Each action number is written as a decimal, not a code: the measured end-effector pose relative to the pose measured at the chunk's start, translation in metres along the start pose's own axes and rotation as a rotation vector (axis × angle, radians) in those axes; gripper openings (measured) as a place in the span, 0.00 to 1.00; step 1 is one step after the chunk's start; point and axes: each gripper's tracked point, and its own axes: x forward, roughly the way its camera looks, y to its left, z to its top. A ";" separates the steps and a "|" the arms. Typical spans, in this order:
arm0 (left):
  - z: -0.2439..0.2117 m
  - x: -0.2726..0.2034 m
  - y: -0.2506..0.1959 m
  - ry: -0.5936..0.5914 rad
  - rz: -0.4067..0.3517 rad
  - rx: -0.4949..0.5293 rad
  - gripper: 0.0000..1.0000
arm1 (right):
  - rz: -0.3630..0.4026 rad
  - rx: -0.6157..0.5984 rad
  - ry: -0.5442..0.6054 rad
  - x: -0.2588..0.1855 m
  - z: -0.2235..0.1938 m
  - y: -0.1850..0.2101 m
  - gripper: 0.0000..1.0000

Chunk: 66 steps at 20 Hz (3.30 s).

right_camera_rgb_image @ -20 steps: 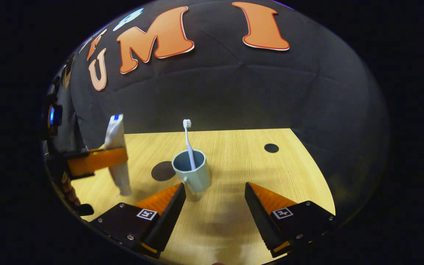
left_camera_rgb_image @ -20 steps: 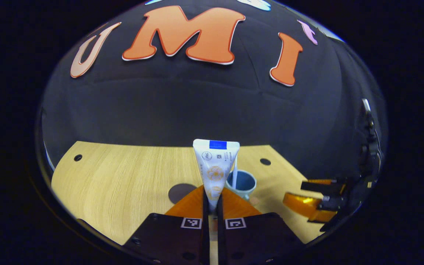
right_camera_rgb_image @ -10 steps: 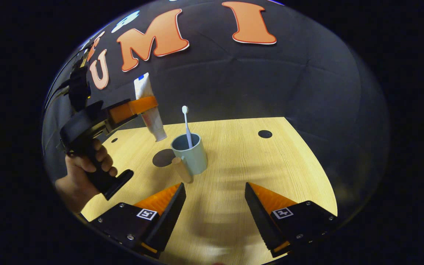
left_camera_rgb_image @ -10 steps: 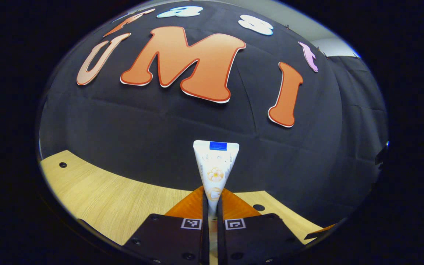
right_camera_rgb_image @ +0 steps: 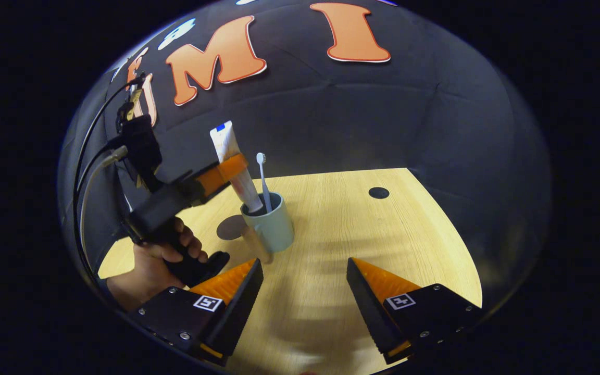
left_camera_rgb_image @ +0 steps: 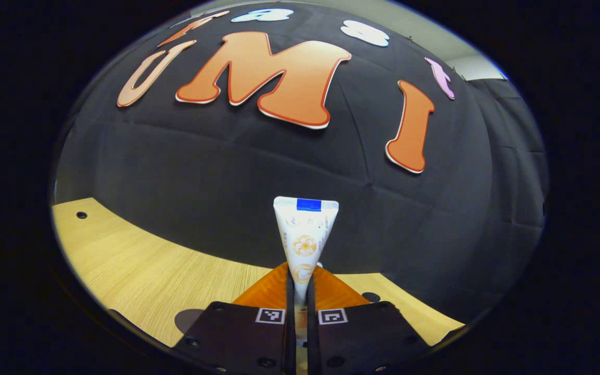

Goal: Put the toothbrush and toothpaste on the desktop into the cup, then pick up the cup and place it on the coaster on the desktop.

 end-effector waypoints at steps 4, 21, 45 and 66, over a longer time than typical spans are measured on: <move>-0.015 0.004 -0.001 0.015 0.029 0.019 0.08 | 0.013 0.021 0.007 0.005 -0.001 0.000 0.99; -0.053 -0.003 -0.012 0.162 -0.040 0.114 0.59 | -0.030 0.003 0.025 0.007 -0.007 -0.017 0.99; 0.110 -0.180 0.072 0.187 -0.017 0.317 0.97 | -0.024 -0.002 0.145 0.048 0.042 0.073 0.98; 0.136 -0.228 0.157 0.204 0.119 0.307 0.97 | -0.153 0.112 0.577 0.126 -0.018 0.081 0.49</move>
